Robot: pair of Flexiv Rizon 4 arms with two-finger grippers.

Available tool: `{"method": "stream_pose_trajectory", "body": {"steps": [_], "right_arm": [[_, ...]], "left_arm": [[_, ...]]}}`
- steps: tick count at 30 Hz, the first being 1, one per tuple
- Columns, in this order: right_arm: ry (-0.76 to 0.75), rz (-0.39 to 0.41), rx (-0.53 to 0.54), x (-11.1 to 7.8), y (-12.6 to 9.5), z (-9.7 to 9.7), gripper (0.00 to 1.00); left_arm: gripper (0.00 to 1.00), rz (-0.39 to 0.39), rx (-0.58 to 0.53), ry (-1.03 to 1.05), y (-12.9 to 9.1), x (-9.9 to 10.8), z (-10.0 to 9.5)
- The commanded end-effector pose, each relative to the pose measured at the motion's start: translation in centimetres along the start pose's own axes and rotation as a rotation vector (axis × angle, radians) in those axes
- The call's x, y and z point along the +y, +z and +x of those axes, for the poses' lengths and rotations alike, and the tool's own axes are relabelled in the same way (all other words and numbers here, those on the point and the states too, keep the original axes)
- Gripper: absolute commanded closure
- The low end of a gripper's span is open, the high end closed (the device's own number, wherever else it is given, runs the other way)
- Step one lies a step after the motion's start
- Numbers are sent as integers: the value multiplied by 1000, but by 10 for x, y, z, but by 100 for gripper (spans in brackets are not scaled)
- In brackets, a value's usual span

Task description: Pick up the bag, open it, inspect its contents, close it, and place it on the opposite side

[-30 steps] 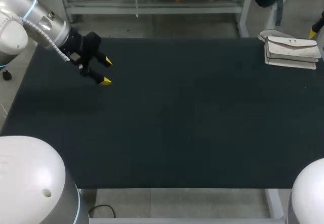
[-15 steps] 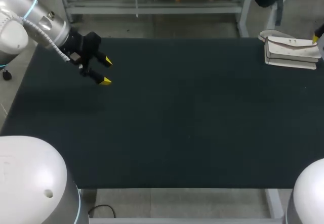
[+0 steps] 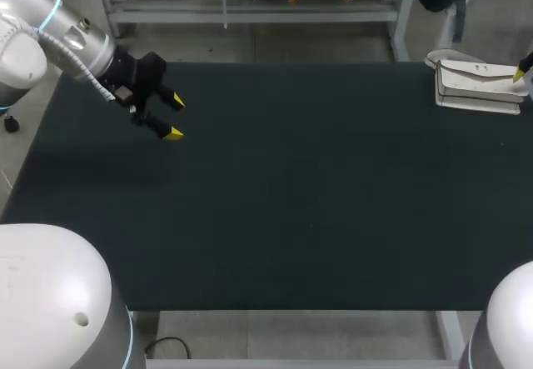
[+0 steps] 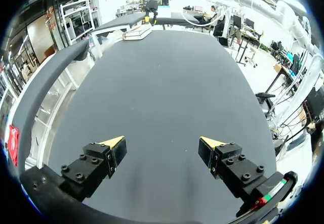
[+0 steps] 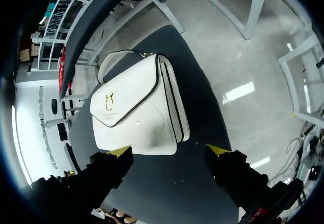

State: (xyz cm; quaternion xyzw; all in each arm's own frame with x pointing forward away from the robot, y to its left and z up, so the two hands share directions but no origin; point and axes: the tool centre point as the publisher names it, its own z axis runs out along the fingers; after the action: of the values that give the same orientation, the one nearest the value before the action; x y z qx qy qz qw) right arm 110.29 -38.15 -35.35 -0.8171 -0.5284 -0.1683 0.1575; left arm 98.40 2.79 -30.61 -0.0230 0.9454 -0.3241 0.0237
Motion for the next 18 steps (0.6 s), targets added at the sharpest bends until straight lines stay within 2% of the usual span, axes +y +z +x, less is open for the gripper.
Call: {"method": "stream_pose_trajectory", "body": {"steps": [1,2,3,13,18], "right_arm": [[-1,195,4,12,5,-3,73],[-6,197,6,13,5,-3,91],[-12,196,6,13,5,-1,100],[-90,179,-27,4,-10,16,100],[-149,197,-60,-6,-9,28,100]], "left_arm": [[0,3,-2,1,1,1,0],[0,3,-2,1,1,1,0],[0,3,-2,1,1,1,0],[0,3,-2,1,1,1,0],[0,3,-2,1,1,1,0]]}}
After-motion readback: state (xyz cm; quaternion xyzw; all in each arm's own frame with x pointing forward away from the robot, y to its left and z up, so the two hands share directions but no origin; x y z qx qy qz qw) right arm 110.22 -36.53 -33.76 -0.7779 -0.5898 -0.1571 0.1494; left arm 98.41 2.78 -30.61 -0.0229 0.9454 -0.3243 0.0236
